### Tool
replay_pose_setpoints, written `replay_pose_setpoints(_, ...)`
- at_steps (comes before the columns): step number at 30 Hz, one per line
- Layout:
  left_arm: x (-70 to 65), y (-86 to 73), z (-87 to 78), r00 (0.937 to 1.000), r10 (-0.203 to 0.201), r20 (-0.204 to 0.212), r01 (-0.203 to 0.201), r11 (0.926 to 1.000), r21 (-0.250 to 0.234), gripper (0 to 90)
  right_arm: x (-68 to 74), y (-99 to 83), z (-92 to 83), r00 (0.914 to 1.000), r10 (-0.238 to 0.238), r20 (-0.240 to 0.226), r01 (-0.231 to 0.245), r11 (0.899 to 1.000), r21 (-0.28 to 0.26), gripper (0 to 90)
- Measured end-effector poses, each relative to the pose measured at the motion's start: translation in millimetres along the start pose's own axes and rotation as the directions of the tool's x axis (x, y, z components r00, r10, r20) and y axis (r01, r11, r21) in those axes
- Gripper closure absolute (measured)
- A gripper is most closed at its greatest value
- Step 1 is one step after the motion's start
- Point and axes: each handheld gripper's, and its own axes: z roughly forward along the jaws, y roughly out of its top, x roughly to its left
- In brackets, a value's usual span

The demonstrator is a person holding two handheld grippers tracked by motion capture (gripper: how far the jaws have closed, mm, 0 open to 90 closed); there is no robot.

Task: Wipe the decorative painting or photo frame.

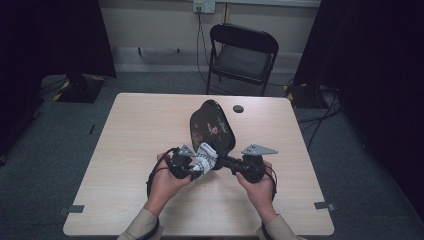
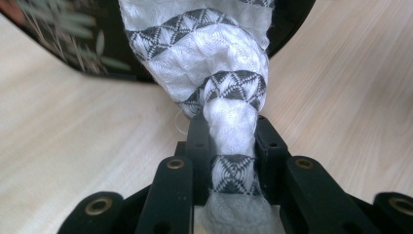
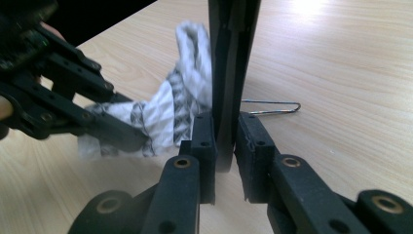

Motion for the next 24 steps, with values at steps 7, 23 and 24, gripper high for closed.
replay_pose_setpoints(7, -0.7, -14.4, 11.8, 1.0000, -0.009, 0.002, 0.009, 0.9991, 0.042, 73.4, -0.7, -1.6, -0.1, 1.0000, -0.006, 0.005, 0.006, 1.000, 0.007, 76.3)
replay_pose_setpoints(23, -5.8, 6.1, -29.3, 0.9997, 0.022, 0.011, -0.022, 0.9977, -0.064, 73.4, -6.5, -7.5, -10.6, 1.0000, 0.009, 0.000, -0.009, 1.000, 0.005, 67.8)
replay_pose_setpoints(24, -6.6, 11.5, -36.4, 0.9997, 0.020, 0.011, -0.019, 0.9956, -0.091, 73.3, -6.7, -8.4, -10.9, 0.9999, 0.010, -0.001, -0.010, 1.000, 0.008, 67.8)
